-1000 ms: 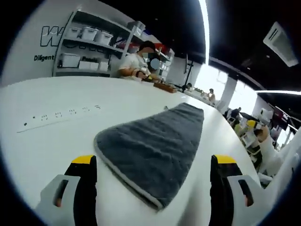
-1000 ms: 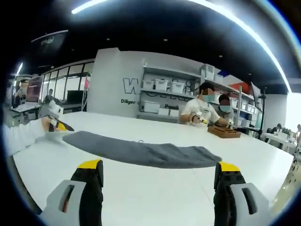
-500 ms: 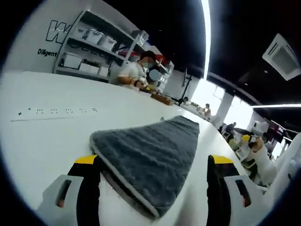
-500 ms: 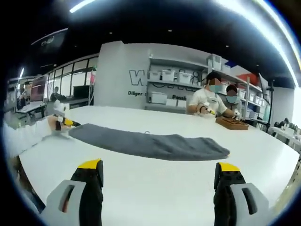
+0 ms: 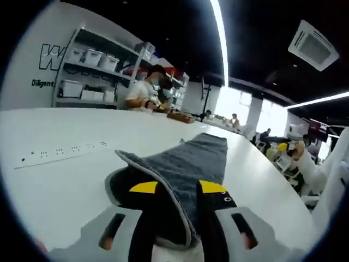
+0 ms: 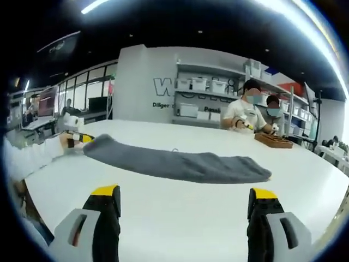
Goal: Open the folded towel by lifting each exposed corner and separating the folded layers until the towel lies flat within the target outline without major curled edges
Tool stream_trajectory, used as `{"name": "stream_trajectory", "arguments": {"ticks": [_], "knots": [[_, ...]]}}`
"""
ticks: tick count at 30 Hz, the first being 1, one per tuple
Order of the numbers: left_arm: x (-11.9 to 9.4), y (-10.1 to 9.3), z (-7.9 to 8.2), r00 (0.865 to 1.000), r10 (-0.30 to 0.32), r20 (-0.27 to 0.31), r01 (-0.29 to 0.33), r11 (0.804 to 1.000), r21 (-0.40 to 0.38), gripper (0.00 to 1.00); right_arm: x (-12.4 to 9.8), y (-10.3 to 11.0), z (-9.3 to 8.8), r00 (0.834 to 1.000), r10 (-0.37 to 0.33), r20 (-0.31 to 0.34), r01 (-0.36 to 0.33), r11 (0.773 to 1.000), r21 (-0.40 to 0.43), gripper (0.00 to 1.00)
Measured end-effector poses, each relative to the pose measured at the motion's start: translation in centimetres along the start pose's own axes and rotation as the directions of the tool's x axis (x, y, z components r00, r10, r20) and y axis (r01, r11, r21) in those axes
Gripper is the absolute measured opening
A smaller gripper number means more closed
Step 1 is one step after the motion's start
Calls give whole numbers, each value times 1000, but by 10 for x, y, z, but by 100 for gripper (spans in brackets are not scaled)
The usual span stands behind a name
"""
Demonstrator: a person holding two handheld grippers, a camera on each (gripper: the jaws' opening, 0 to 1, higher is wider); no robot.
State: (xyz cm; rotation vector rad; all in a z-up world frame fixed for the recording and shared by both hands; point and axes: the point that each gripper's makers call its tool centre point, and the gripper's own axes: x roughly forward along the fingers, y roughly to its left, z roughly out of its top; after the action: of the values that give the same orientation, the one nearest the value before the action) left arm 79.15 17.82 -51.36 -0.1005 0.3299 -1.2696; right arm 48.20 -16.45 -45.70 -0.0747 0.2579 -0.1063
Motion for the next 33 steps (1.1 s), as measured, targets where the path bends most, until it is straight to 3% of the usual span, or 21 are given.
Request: {"name": "stream_trajectory", "arguments": {"ticks": [4, 6, 7, 8, 9, 10, 11, 12, 13, 14, 15, 17, 19, 20, 22, 24, 29, 31, 33], "knots": [[0, -1, 3, 1000, -20, 7, 20, 1000, 18, 5, 0, 1, 1, 1000, 1, 4, -1, 1000, -13, 96], [0, -10, 4, 997, -76, 16, 76, 997, 32, 2, 0, 2, 1, 1000, 4, 2, -3, 1000, -8, 96], [-1, -19, 8, 989, -145, 37, 144, 989, 36, 2, -1, 2, 1, 1000, 4, 1, -4, 1000, -8, 96], [-2, -32, 13, 972, -226, 65, 223, 973, 59, 2, -1, 2, 0, 1000, 6, -1, -6, 1000, -8, 96], [-4, -39, 16, 960, -270, 79, 265, 962, 66, 2, -1, 3, -1, 1000, 7, -2, -7, 1000, -7, 96], [-7, -52, 20, 931, -350, 102, 343, 936, 79, 2, -2, 3, -2, 1000, 10, -3, -10, 1000, -2, 96], [-9, -63, 18, 910, -406, 85, 397, 912, 100, 2, -2, 3, -3, 1000, 12, -5, -12, 1000, 2, 96], [-11, -71, 12, 895, -445, 41, 435, 889, 144, 2, -2, 3, -4, 1000, 11, -6, -11, 1000, 4, 96], [-12, -75, 9, 890, -455, 24, 447, 881, 158, 2, -2, 3, -4, 1000, 11, -7, -11, 1000, 5, 96], [-13, -83, -2, 875, -481, -57, 482, 854, 195, 2, -3, 3, -4, 1000, 10, -9, -10, 1000, 3, 96], [-15, -91, -14, 855, -500, -138, 519, 824, 227, 2, -4, 3, -5, 1000, 10, -11, -10, 1000, 1, 96], [-19, -103, -29, 814, -530, -236, 578, 777, 248, 2, -4, 3, -4, 1000, 11, -10, -11, 1000, 1, 96], [-24, -111, -43, 784, -528, -325, 611, 749, 257, 2, -5, 4, -4, 1000, 13, -10, -13, 1000, 0, 96], [-26, -109, -52, 776, -491, -396, 611, 743, 275, 2, -5, 4, -4, 1000, 13, -9, -13, 1000, -1, 96], [-29, -104, -64, 759, -433, -486, 608, 738, 292, 2, -5, 5, -3, 1000, 14, -11, -14, 1000, -5, 96], [-28, -104, -62, 763, -428, -484, 602, 742, 294, 2, -5, 6, -3, 1000, 15, -12, -15, 1000, -11, 96], [-34, -101, -70, 743, -377, -553, 600, 741, 301, 2, -4, 10, -3, 999, 27, -20, -27, 1000, -15, 96], [-32, -99, -64, 756, -373, -537, 574, 772, 272, 3, -4, 11, -4, 999, 28, -23, -28, 999, -18, 96], [-34, -100, -58, 760, -371, -533, 555, 797, 236, 12, -4, 12, -4, 999, 29, -24, -30, 999, -16, 96]]}}
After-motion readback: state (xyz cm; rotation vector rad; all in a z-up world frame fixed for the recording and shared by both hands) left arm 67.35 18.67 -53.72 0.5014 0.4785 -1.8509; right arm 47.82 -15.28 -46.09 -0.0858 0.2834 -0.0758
